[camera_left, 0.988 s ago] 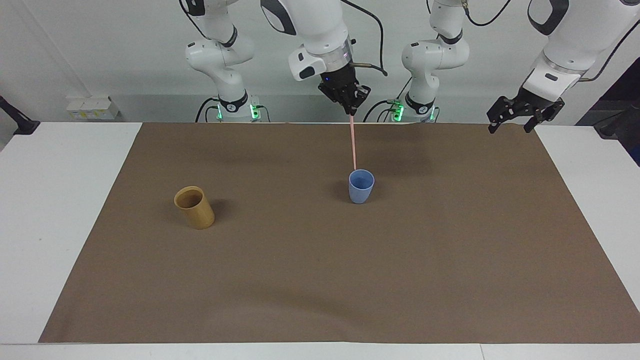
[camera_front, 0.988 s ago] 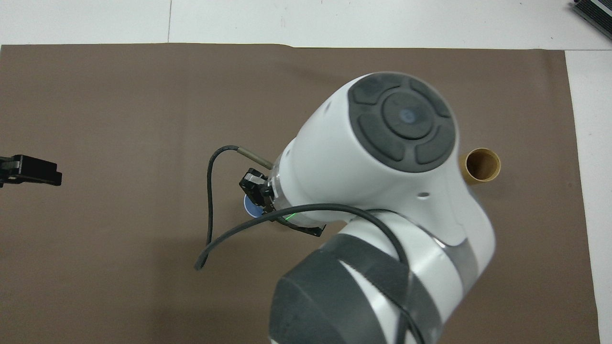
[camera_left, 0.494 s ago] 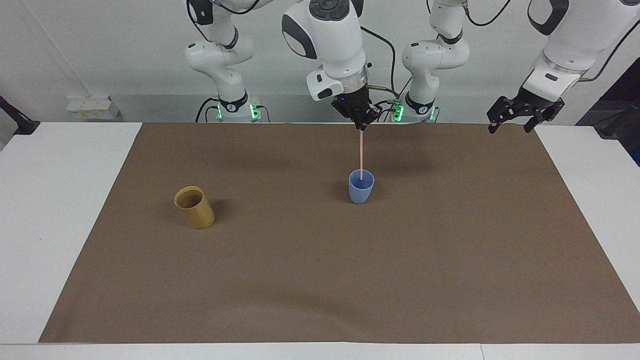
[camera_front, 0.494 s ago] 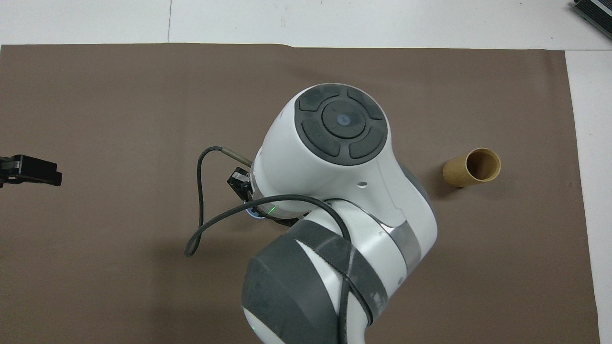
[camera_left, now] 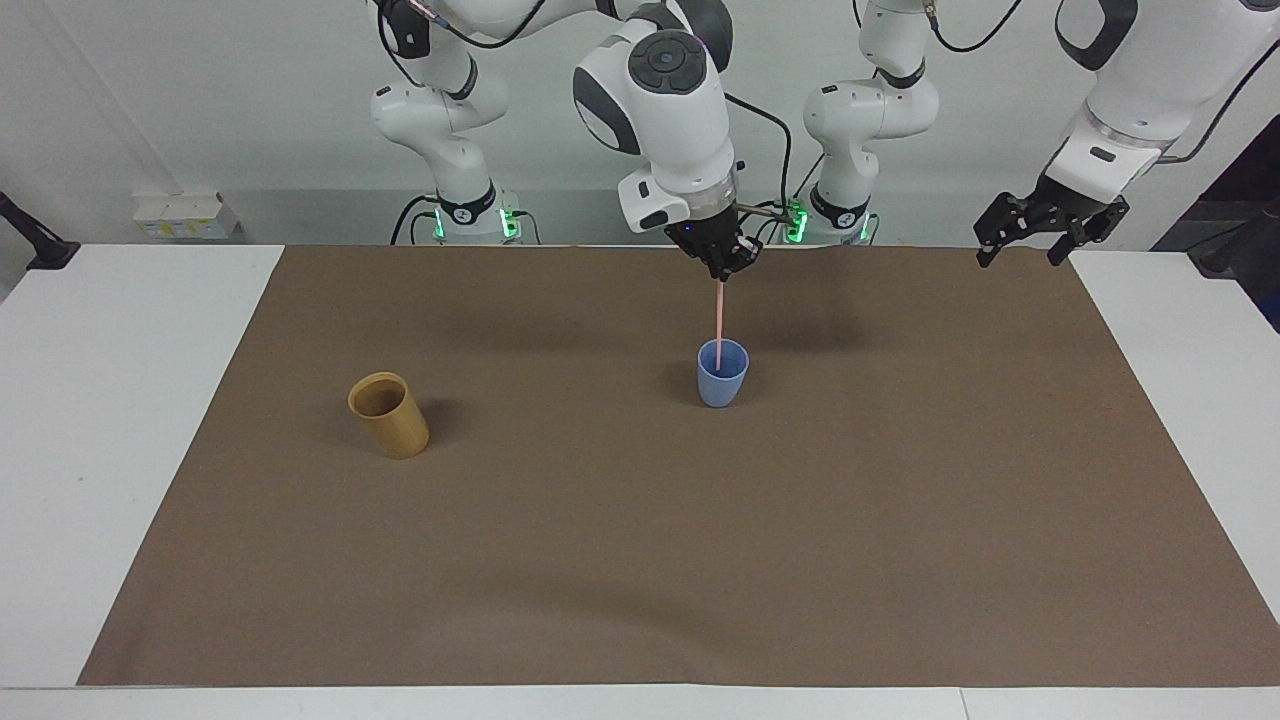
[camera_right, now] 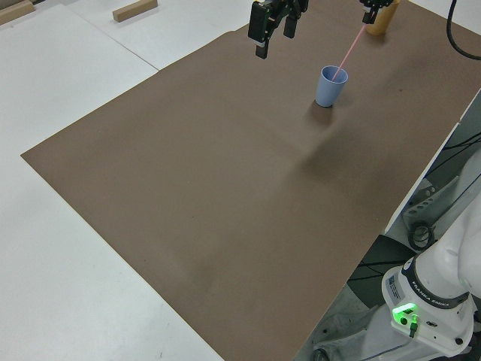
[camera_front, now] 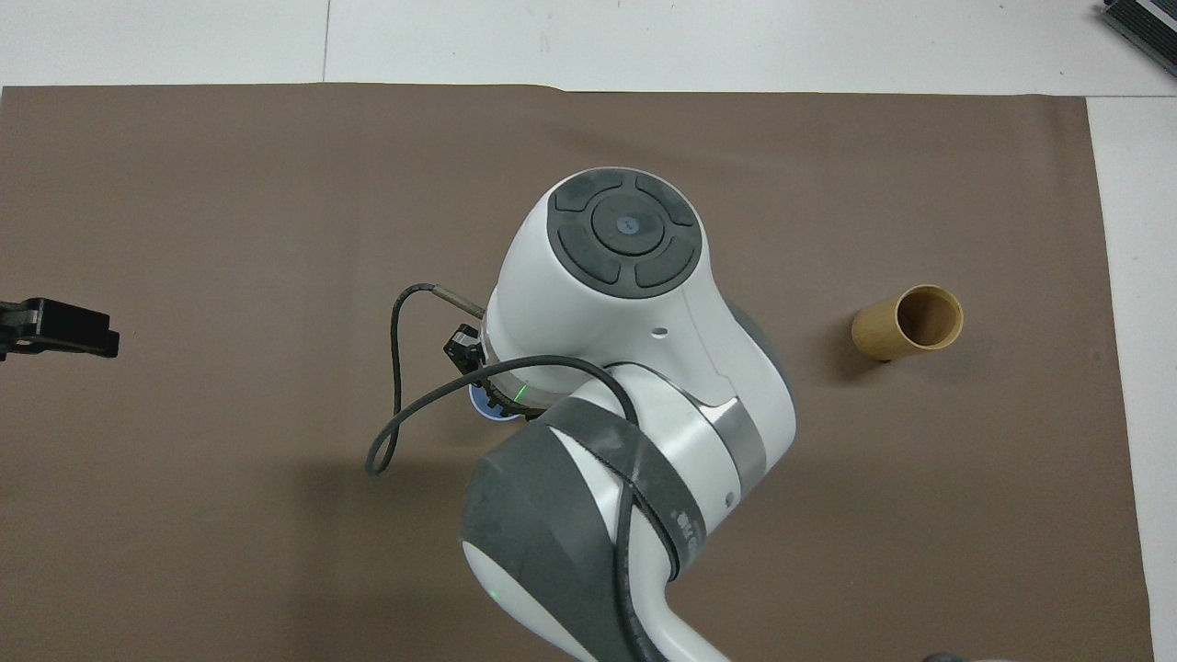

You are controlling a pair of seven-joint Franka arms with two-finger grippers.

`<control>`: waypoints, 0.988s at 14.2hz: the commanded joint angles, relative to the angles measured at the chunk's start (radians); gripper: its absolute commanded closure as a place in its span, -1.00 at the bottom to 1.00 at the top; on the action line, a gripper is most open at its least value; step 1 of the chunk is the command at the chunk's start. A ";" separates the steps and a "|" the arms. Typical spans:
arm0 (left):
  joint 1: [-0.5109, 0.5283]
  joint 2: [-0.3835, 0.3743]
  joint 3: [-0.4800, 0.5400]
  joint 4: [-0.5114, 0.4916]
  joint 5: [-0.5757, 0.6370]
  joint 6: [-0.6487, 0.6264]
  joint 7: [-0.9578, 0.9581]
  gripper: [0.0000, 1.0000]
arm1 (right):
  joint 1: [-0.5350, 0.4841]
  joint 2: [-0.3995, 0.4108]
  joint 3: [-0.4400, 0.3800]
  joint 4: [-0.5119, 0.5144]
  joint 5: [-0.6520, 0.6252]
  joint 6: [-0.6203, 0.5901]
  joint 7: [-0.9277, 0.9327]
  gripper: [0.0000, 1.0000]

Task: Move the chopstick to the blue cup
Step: 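Lower the pink stick into the blue cup with the right gripper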

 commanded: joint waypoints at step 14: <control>-0.009 0.001 0.007 0.018 0.012 -0.018 -0.003 -1.00 | 0.019 0.044 0.008 -0.076 -0.056 0.121 0.019 0.50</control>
